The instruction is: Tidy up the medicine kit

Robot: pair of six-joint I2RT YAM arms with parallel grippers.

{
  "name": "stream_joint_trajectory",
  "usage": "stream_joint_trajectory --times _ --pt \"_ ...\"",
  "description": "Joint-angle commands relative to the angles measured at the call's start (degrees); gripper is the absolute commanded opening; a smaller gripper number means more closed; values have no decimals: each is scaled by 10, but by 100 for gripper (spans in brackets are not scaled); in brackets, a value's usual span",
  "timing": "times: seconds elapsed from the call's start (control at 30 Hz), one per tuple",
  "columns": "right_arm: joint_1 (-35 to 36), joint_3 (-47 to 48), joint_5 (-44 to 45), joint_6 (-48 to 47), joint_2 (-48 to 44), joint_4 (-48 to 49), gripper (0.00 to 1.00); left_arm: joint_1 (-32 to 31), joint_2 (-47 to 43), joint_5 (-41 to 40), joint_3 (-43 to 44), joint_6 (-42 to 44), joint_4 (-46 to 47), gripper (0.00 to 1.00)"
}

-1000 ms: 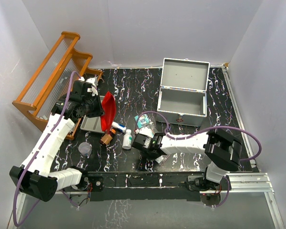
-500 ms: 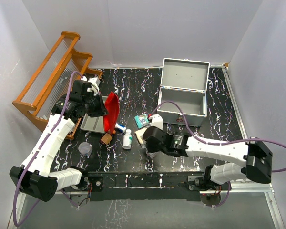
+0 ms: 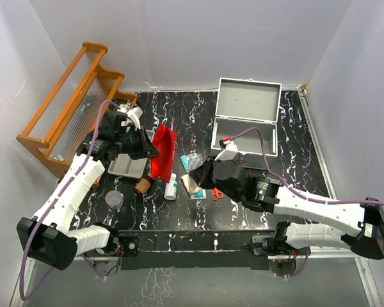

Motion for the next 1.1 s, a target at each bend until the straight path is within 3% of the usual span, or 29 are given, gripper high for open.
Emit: stream_joint_trajectory --times 0.0,0.3,0.53,1.07 --pt "-4 49 20 -15 -8 107 0 -1 -8 59 -12 -24 50 0" --pt "-3 133 -39 -54 66 217 0 -1 -15 78 -33 -33 71 0" --pt "-4 168 -44 -64 118 250 0 -1 -28 78 -39 -21 61 0" --pt "-17 109 -44 -42 138 259 0 -1 -38 79 -38 -15 52 0"
